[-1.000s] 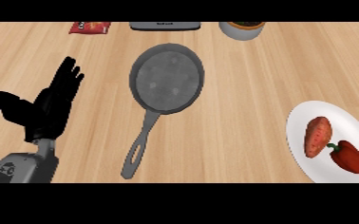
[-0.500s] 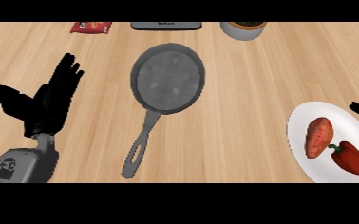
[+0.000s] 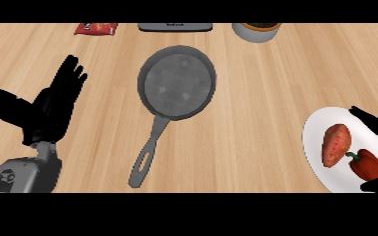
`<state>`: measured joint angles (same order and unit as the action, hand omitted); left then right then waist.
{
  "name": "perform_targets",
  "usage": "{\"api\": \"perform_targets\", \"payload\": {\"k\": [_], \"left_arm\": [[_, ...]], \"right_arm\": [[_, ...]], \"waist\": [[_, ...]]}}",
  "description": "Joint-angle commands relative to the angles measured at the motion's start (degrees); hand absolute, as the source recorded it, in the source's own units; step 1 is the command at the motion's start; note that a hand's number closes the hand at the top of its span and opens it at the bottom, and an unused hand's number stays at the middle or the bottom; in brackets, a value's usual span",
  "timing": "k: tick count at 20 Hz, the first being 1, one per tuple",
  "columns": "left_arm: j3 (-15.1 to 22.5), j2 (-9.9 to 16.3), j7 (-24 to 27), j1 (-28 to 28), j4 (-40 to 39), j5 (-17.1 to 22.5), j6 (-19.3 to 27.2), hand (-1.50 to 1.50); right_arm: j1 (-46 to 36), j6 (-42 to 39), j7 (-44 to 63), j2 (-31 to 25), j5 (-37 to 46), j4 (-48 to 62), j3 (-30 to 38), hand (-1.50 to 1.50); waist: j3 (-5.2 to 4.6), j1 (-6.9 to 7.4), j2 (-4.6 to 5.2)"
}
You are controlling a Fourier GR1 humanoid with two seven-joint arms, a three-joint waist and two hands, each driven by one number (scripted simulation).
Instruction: Pick the sweet potato from the plate and place it in the pan
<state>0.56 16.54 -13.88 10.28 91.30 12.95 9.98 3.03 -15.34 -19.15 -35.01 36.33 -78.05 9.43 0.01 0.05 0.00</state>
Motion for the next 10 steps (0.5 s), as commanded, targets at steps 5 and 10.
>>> {"api": "perform_targets", "payload": {"k": [5,10], "left_arm": [[-3.6,-1.7,3.2,0.3,-5.6,-0.9,-3.8,0.0],[-3.4,-2.6,3.6,-1.6,-2.6,-2.2,-5.0,0.0]], "right_arm": [[-3.9,0.1,-3.3,2.3,2.9,5.5,1.1,-1.5],[-8.9,1.6,-4.4,4.5,5.0,12.4,0.8,-1.5]], "waist": [[-0.01,-0.15,0.03],[0.0,0.11,0.04]]}}
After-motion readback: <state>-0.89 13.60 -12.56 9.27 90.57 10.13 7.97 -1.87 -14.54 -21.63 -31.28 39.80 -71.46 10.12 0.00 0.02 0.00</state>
